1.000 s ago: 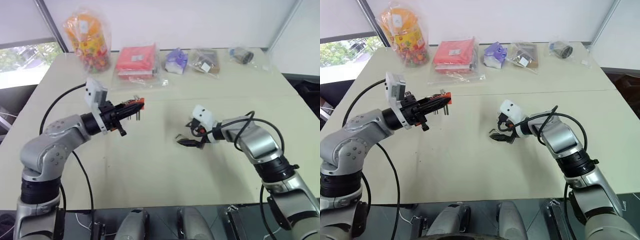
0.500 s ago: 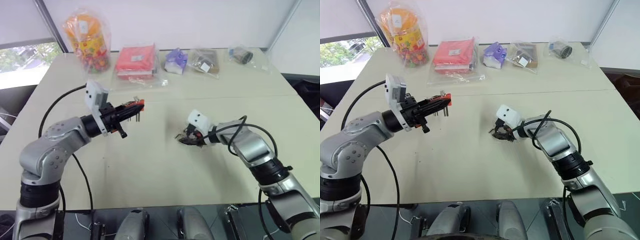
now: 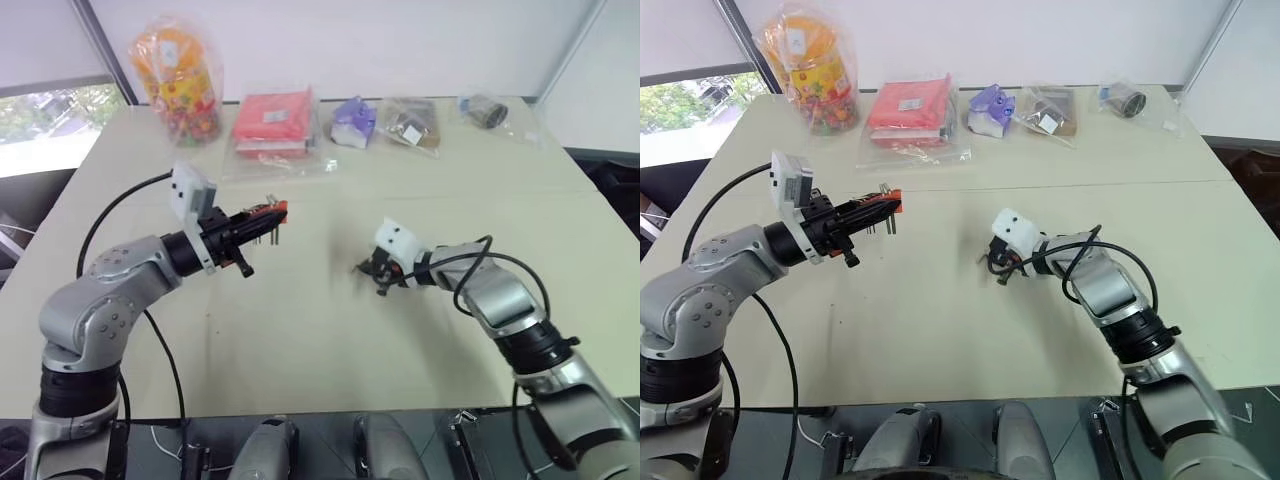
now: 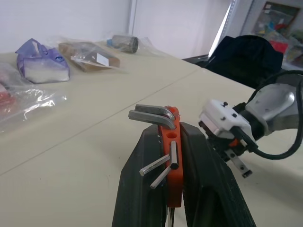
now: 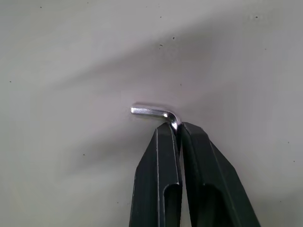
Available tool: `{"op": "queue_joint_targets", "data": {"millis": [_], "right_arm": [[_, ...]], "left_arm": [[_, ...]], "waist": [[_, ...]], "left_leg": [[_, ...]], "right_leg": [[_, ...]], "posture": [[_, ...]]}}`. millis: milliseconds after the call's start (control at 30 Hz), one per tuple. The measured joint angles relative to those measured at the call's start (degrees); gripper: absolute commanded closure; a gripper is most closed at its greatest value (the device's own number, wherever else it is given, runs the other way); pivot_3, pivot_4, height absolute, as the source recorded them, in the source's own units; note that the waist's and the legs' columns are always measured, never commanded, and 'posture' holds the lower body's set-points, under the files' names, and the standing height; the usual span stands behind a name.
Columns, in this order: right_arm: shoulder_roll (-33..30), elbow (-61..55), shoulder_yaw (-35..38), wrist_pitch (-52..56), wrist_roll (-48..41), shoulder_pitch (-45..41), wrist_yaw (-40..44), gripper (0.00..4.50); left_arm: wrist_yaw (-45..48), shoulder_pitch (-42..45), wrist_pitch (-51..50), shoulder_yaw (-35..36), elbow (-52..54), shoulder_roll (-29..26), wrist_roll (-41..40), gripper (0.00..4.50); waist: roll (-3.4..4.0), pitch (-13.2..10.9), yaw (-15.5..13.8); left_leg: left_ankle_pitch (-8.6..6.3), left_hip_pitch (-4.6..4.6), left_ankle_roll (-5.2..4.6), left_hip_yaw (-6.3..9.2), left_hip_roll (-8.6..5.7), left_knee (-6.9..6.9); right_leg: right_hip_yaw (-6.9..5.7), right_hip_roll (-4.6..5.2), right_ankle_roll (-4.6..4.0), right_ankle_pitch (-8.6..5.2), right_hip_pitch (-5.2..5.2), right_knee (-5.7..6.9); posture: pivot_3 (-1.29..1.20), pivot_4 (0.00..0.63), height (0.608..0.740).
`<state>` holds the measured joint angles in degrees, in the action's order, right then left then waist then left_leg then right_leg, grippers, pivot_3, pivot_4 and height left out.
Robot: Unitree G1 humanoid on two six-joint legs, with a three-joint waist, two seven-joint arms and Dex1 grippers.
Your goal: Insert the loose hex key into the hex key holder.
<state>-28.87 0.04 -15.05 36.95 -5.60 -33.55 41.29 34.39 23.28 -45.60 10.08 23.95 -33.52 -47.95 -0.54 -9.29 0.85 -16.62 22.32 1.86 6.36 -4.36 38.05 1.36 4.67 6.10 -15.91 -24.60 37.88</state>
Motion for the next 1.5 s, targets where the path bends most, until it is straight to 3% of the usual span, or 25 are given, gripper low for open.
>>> {"op": "queue_joint_targets", "data": {"millis": [300, 500, 633, 867, 1500], "right_arm": [[17.1, 2.3, 16.6, -22.3, -7.3, -6.1, -12.9, 4.49], [26.1, 2.5, 19.5, -24.9, -17.0, -9.7, -12.8, 4.49], [29.8, 3.9, 19.3, -26.1, -18.2, -13.2, -13.6, 4.49], [32.8, 4.8, 17.5, -28.8, -18.2, -13.6, -13.8, 4.49], [33.4, 4.4, 14.6, -28.9, -18.5, -13.6, -12.2, 4.49]], "left_arm": [[0.4, 2.3, 0.4, -0.4, -2.0, 0.5, 1.2, 4.5], [0.7, 5.6, 2.0, -1.9, -4.9, 1.4, 2.9, 4.5], [0.8, 8.5, 2.7, -2.6, -6.5, 2.1, 3.8, 4.5], [0.4, 11.0, 3.8, -2.6, -7.8, 3.4, 5.1, 4.5], [0.4, 12.6, 4.0, -2.6, -9.2, 5.0, 6.9, 4.5]], "waist": [[0.01, 0.0, 0.1], [0.03, 0.0, 0.3], [0.03, 0.0, 0.4], [0.04, 0.0, 0.4], [0.04, 0.0, 1.7]], "left_leg": [[0.0, 0.0, 0.01, 0.01, 0.01, -0.04], [0.0, 0.0, 0.0, 0.03, 0.01, -0.04], [0.0, 0.0, 0.01, 0.03, 0.01, -0.04], [0.0, 0.0, 0.01, 0.04, 0.0, -0.04], [0.01, 0.0, 0.01, 0.09, 0.01, -0.13]], "right_leg": [[-0.03, -0.04, 0.0, 0.0, -0.05, 0.06], [-0.04, -0.03, 0.0, 0.0, -0.07, 0.11], [-0.06, -0.04, 0.0, 0.0, -0.1, 0.15], [-0.06, -0.03, 0.0, 0.0, -0.12, 0.18], [-0.06, -0.03, 0.01, 0.0, -0.19, 0.24]], "posture": [[0.0, 0.15, 0.74], [0.0, 0.15, 0.74], [0.0, 0.15, 0.74], [0.0, 0.15, 0.74], [0.0, 0.15, 0.74]]}}
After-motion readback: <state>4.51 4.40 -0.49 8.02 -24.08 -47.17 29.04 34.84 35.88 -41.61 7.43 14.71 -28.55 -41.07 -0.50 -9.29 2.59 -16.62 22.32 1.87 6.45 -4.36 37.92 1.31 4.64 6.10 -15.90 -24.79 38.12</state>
